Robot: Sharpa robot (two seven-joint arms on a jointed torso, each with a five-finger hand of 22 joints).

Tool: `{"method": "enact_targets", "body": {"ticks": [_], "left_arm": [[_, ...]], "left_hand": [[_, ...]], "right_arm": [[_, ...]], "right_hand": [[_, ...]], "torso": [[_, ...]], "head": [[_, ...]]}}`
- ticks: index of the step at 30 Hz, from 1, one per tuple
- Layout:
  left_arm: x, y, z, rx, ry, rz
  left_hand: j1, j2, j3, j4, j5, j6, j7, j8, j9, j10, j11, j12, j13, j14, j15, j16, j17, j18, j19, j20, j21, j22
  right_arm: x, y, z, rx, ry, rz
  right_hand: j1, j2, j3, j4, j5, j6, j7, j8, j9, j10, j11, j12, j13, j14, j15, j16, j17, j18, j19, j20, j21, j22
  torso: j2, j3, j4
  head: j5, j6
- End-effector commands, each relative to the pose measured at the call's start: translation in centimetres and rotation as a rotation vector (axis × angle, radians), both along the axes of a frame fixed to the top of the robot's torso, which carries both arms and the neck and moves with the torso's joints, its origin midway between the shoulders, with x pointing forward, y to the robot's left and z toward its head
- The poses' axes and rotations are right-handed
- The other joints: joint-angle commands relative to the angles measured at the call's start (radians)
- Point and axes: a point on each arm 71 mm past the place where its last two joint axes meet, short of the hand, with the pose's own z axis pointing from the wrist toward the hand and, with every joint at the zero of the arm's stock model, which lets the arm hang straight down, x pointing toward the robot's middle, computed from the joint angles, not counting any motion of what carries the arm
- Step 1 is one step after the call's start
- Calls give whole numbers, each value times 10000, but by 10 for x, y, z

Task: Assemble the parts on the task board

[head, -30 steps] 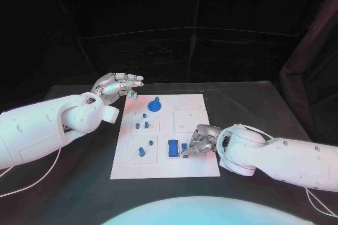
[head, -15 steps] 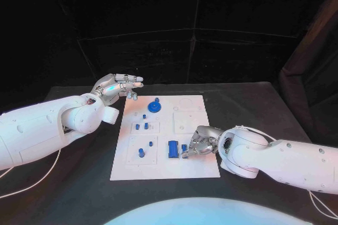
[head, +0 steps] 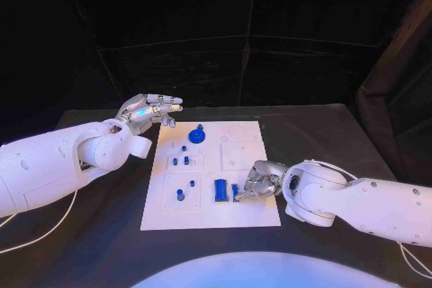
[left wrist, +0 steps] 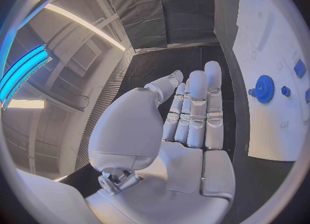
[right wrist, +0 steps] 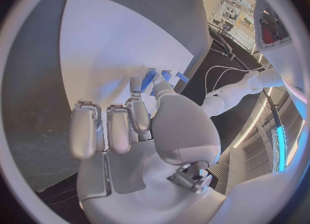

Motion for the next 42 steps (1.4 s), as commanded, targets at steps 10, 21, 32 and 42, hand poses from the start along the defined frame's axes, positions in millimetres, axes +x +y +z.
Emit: {"method": "enact_targets", "body": {"ticks": [10, 21, 32, 42], "left_arm": [[0, -1, 1, -83, -14, -117], [0, 0, 1, -76, -11, -102], [0, -1, 0, -70, -21, -94], [4, 2, -2, -340, -542, -51]], "left_hand": [[-33, 78, 4, -40, -46, -71, 11, 45, -9, -64, 28, 39, -12, -57, 13, -64, -10, 64, -51, 1, -50, -15], [-33, 78, 4, -40, -46, -71, 11, 45, -9, -64, 28, 39, -12, -57, 13, -64, -10, 64, -51, 1, -50, -15], [-54, 82, -11, -36, -49, -94, 23, 51, -9, -94, 42, 49, -18, -66, 24, -64, -25, 60, -56, 8, -59, -19], [-536, 16, -633, 341, -61, -164, -36, 164, -8, -174, 124, -347, -94, -1464, 274, -2515, -1234, 52, -1362, 280, -1746, -1128]], "right_arm": [[3, 10, -4, -409, -24, 421], [6, 9, 0, -174, -533, 268], [6, -8, 15, 3099, -765, 427], [77, -44, 34, 8016, -712, -2335]], "right_hand": [[466, 175, -68, -222, -61, 0, 5, -55, 42, 31, 20, -77, 140, 640, -56, 3, 511, -54, -16, 10, -46, 1], [417, 220, -214, -216, -203, 11, 23, -69, 63, 34, 33, -85, 145, 639, -46, -4, 504, -55, -15, 16, -48, 6], [259, 156, -893, -68, 234, -626, 249, -425, 3, -785, 231, -1879, -1032, 402, 113, -736, -428, 181, -572, 147, -744, -1242], [1404, 817, -1242, -615, 398, -1509, 1181, -900, -169, -5273, 1396, -8856, -6344, -3578, 1273, -9238, -7539, 1044, -5024, 1121, -7794, -8981]], "torso": [[13, 8, -7], [-14, 8, -20], [-175, -33, -15], [-553, -130, -118]], "head": [[48, -26], [71, -45], [-11, 176], [-60, 692]]}}
